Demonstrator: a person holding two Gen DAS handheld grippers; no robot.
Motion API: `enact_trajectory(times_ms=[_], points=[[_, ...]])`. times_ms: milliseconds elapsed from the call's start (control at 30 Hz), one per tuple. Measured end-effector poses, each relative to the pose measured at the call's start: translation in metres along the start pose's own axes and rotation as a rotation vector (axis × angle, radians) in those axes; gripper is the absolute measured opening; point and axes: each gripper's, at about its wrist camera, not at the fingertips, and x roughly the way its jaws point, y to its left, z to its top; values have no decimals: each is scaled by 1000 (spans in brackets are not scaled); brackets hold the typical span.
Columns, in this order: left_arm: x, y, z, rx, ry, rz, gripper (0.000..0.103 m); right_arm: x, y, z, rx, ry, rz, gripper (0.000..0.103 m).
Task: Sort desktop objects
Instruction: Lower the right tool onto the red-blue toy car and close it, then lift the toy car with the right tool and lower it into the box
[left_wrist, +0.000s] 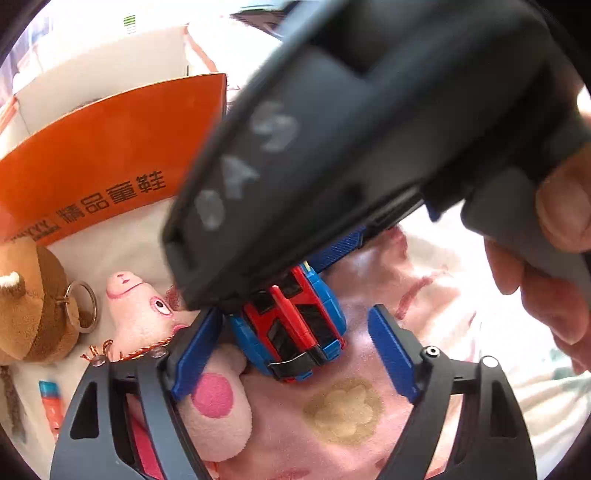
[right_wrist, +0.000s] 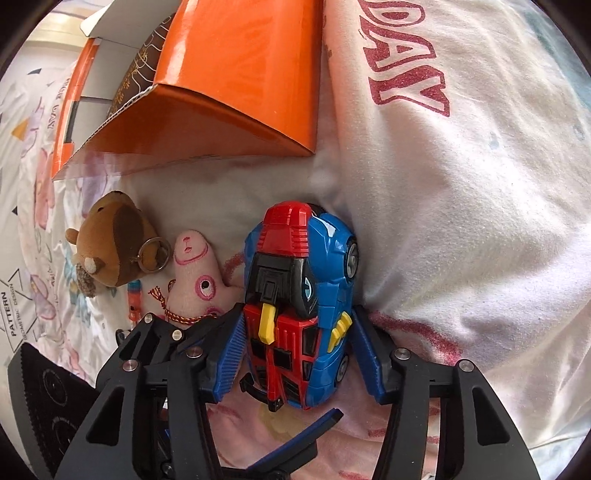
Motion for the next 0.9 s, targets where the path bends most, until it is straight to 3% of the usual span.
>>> enact_trajectory(times_ms=[267, 300, 333, 367, 733, 900], points=[[-7, 0, -14, -63, -20, 0, 89, 8, -6, 3, 43, 9, 48, 54], [-9, 2, -15, -74, -21, -5, 86, 9, -7, 3, 48, 10, 55, 54], [-12, 5, -16, -90, -26, 2, 73, 8, -7, 2, 52, 8, 56, 54], [-16, 10, -18, -109, -25, 0, 67, 7, -7, 1, 55, 3, 55, 54], [-57, 4, -47, -95, -44, -48, 66, -9, 5, -15, 35, -44, 52, 54], [-84, 1, -59, -98, -67, -50, 59, -18, 19, -26, 16, -58, 40, 54]])
